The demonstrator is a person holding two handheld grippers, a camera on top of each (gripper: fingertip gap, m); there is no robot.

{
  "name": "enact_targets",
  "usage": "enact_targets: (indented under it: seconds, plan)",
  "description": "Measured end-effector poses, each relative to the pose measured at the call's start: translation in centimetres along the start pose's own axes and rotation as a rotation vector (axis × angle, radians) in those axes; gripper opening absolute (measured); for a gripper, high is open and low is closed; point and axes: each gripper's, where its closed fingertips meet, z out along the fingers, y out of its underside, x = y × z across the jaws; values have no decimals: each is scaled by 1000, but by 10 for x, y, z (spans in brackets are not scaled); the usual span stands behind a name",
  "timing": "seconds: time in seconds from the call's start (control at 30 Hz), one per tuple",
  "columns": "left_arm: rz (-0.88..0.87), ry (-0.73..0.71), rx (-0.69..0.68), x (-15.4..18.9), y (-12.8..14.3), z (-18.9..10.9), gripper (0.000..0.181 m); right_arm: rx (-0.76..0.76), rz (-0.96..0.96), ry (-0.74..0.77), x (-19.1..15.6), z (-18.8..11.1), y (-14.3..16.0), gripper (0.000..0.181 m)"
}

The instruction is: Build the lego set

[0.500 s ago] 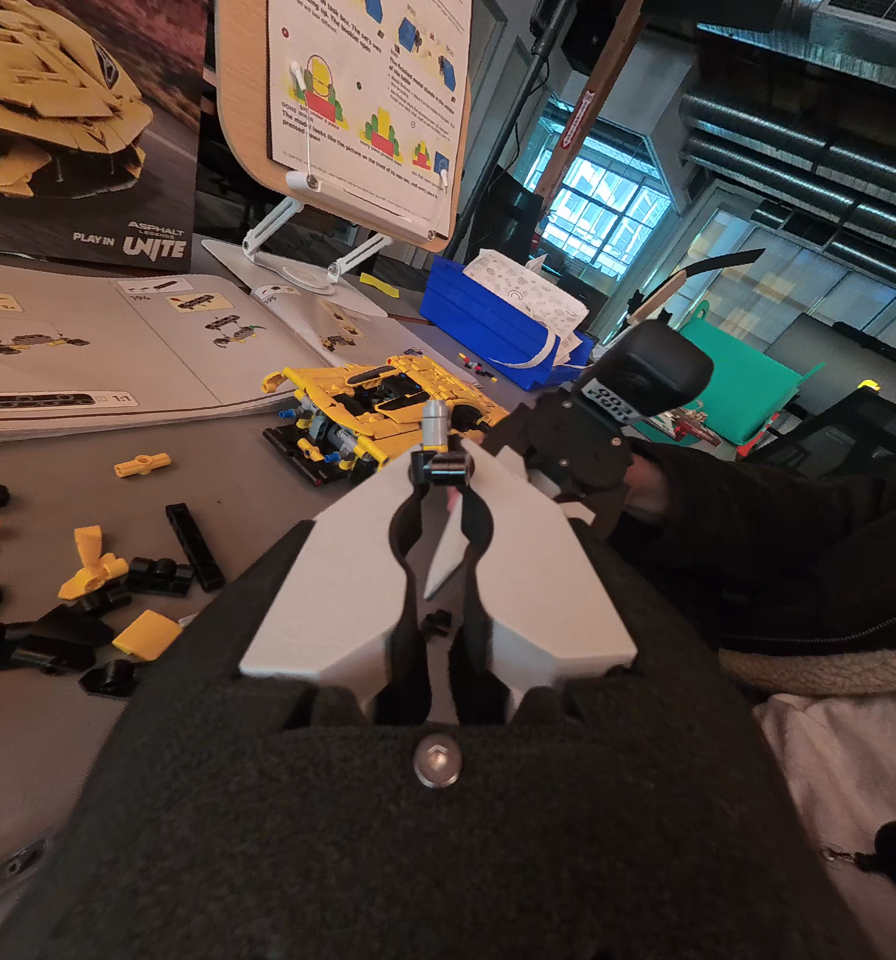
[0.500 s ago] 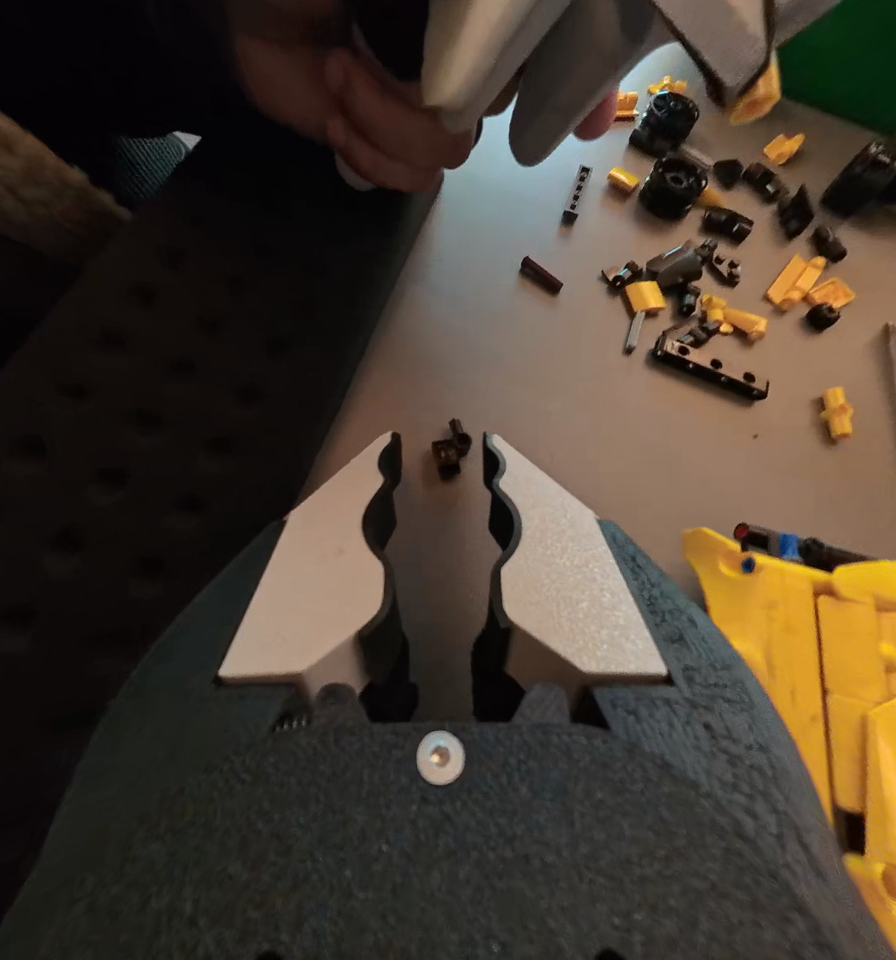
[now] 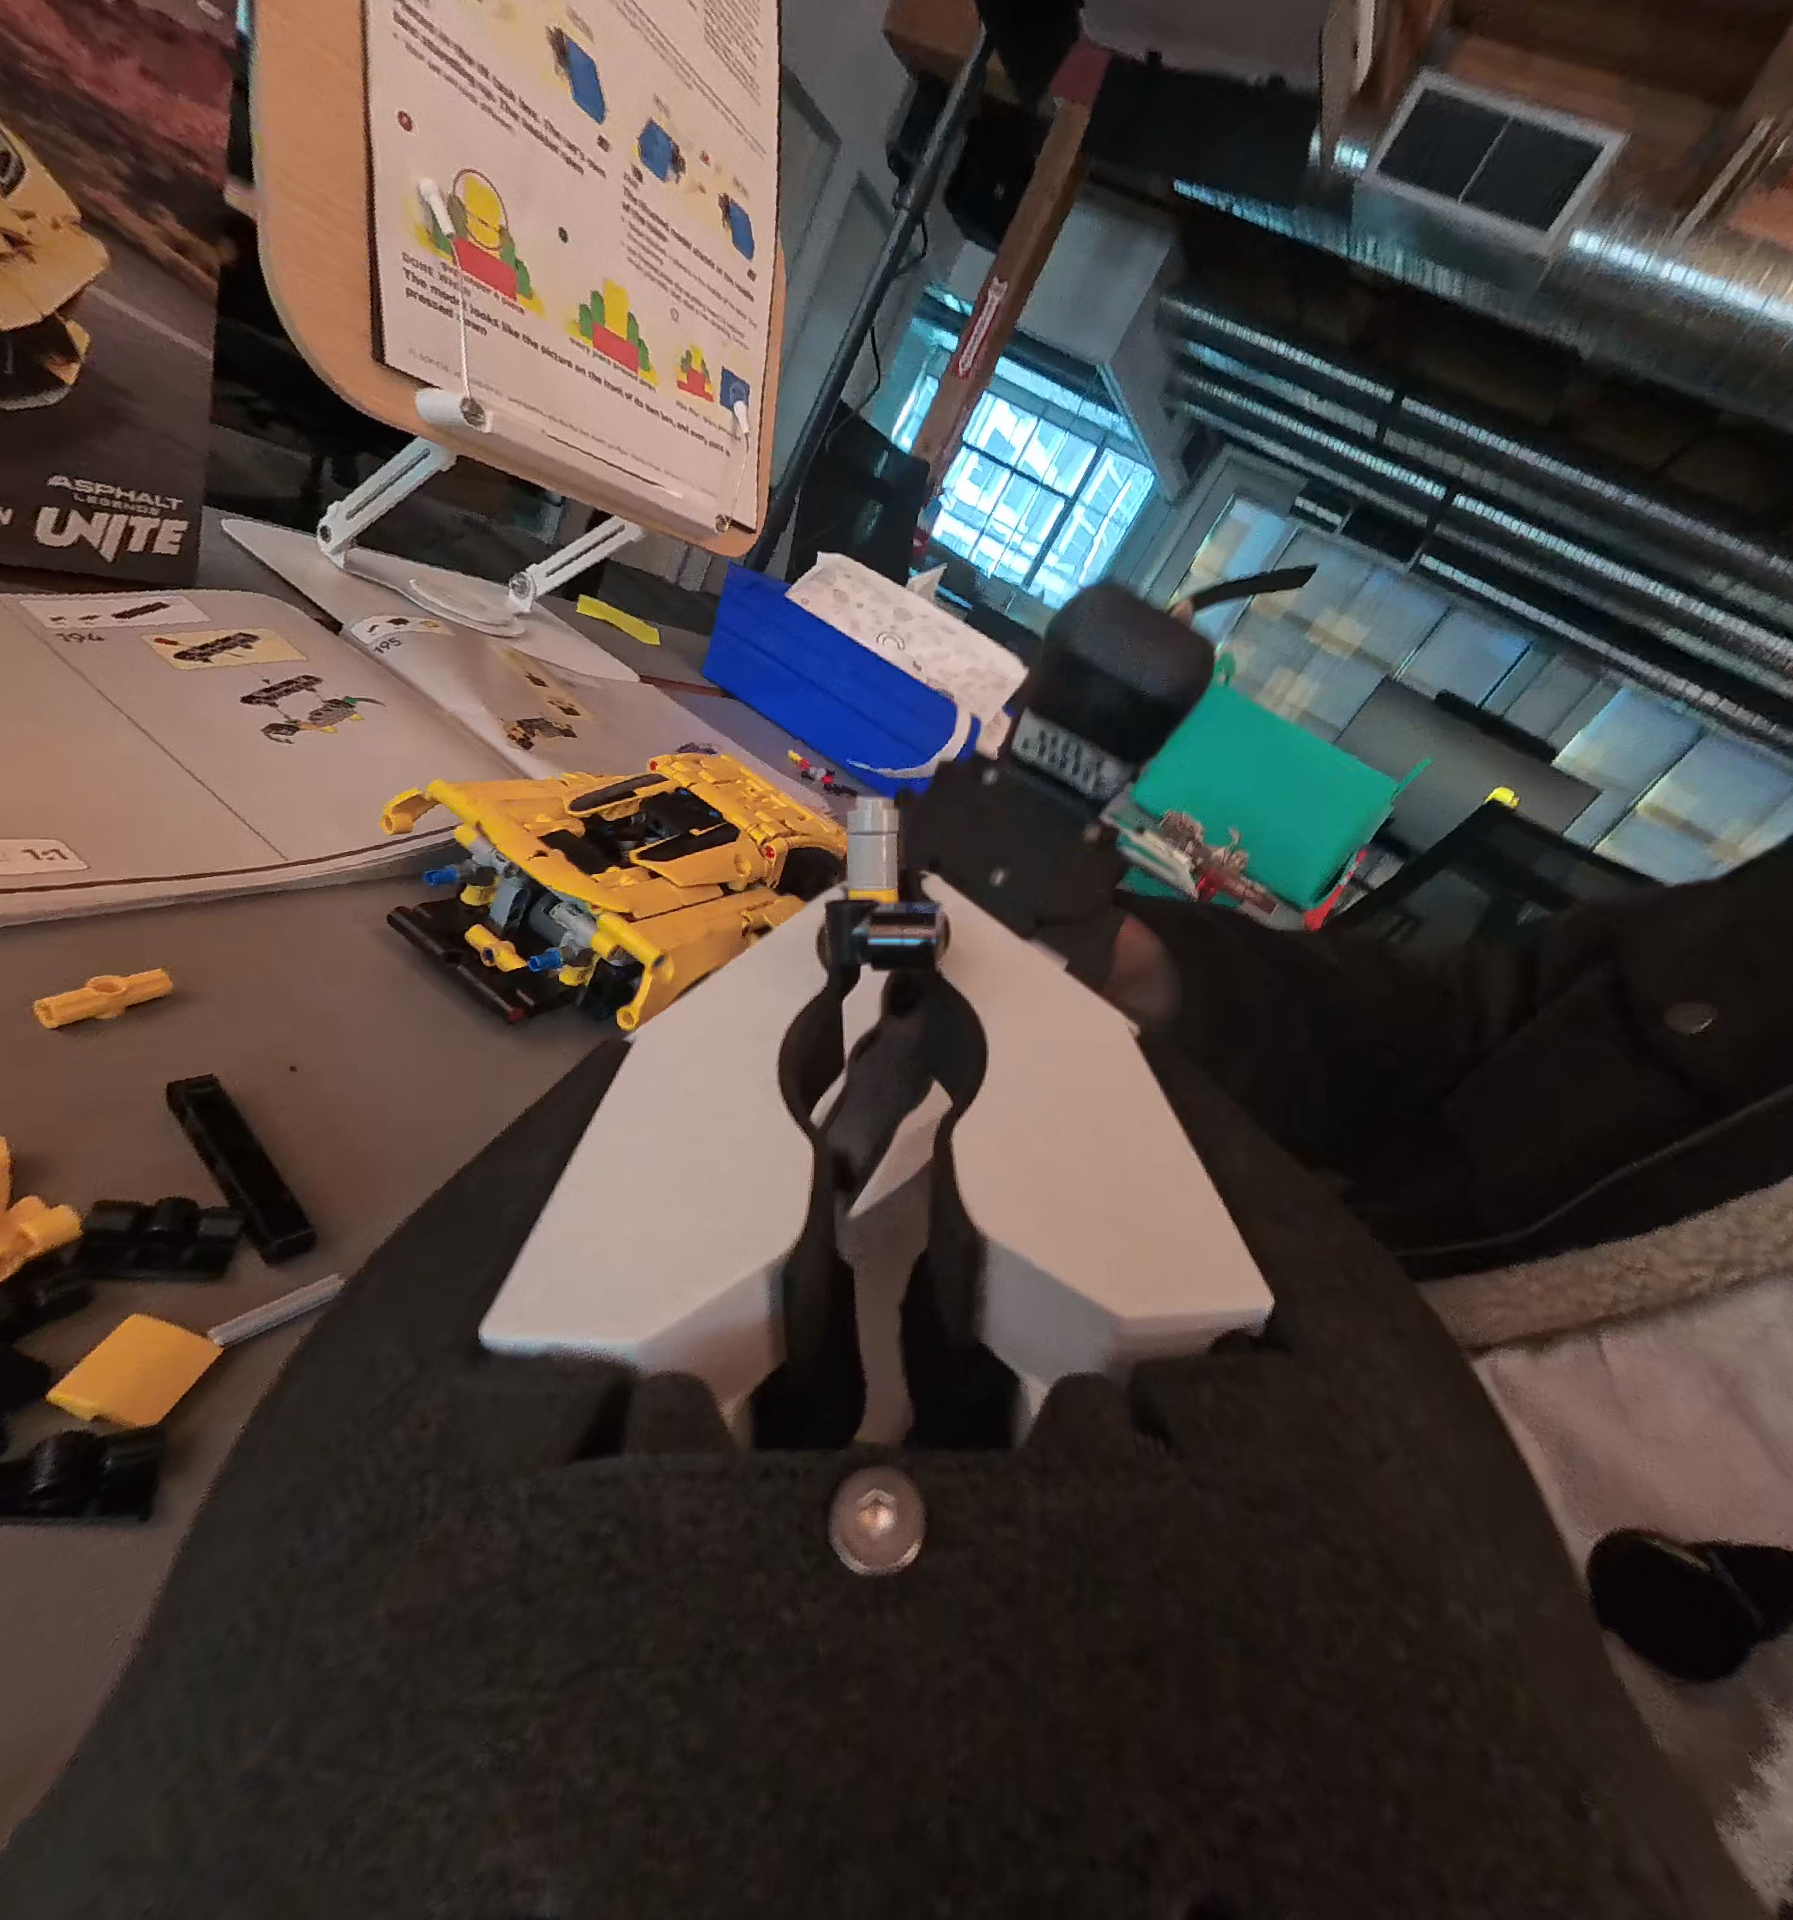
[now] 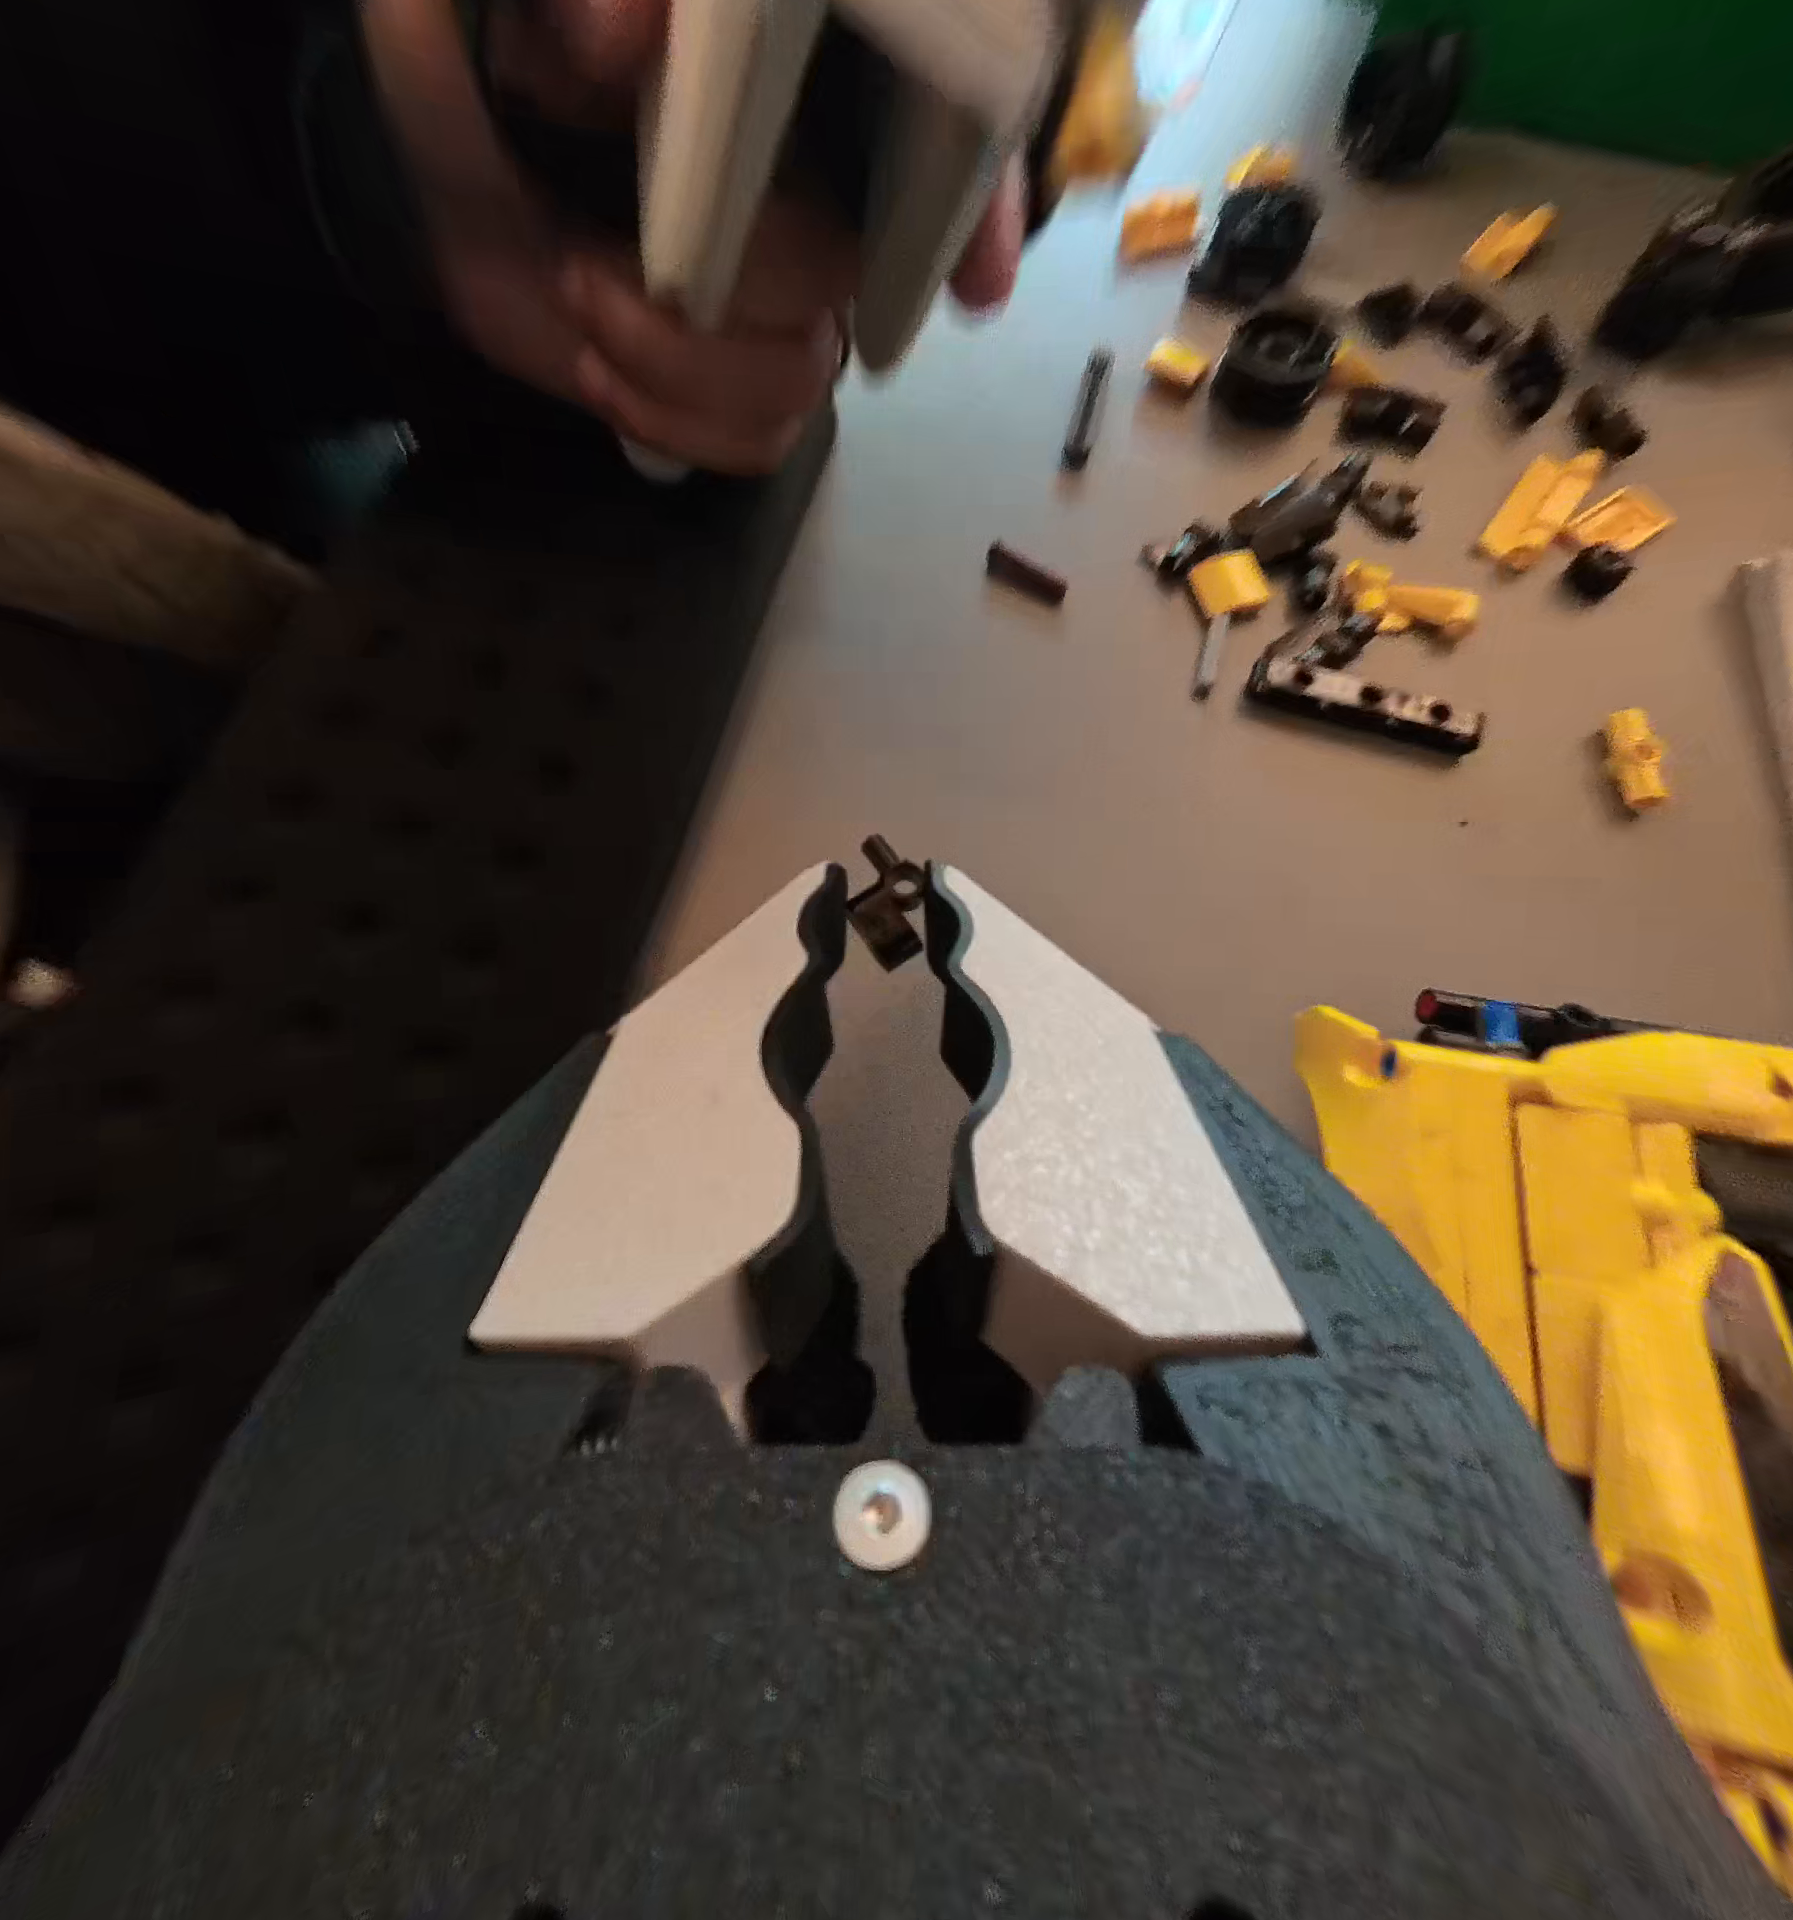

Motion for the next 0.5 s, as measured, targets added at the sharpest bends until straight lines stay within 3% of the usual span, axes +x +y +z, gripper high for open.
enact_targets:
  seconds: [0.2,0.5]
  plan:
    - [281,4,-62,22,10,12,7,277,289,-1,2,-50,-53,13]
    - [402,-26,-87,24,16,19,7,330,343,-14,-1,-58,-68,13]
